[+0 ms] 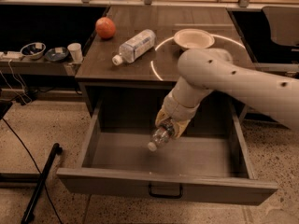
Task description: Pick water bottle from top drawer and place on counter
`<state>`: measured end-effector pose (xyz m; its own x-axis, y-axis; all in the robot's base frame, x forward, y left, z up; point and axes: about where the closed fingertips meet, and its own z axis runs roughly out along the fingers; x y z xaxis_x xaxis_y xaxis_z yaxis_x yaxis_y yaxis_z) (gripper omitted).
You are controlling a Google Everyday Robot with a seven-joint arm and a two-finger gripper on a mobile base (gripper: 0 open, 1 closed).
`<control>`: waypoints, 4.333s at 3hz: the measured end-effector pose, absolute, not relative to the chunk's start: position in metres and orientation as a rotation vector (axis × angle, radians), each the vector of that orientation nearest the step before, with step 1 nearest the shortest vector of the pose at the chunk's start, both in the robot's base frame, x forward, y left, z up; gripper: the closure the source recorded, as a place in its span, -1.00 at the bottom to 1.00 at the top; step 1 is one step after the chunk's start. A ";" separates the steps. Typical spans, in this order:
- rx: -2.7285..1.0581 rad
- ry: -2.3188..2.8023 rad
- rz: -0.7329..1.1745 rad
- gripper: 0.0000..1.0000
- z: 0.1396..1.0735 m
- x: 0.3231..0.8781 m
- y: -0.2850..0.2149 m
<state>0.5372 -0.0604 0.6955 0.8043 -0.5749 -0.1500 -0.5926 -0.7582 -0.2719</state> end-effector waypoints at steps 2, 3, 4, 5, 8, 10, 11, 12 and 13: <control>-2.498 1.099 -0.293 1.00 0.865 0.562 -0.152; -2.533 1.072 -0.379 1.00 0.909 0.595 -0.160; -2.602 1.034 -0.336 1.00 0.911 0.644 -0.146; -2.591 1.104 -0.280 1.00 0.894 0.693 -0.160; -2.506 1.244 -0.168 -0.01 0.866 0.727 -0.175; -2.505 1.242 -0.174 -0.93 0.865 0.729 -0.174; -2.505 1.242 -0.174 -1.00 0.865 0.729 -0.174; -2.504 1.242 -0.175 -1.00 0.865 0.729 -0.174; -2.334 1.385 -0.230 -1.00 0.880 0.733 -0.213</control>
Offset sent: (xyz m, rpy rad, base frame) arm 0.0496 -0.1347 0.2708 -0.0124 -0.3794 -0.2999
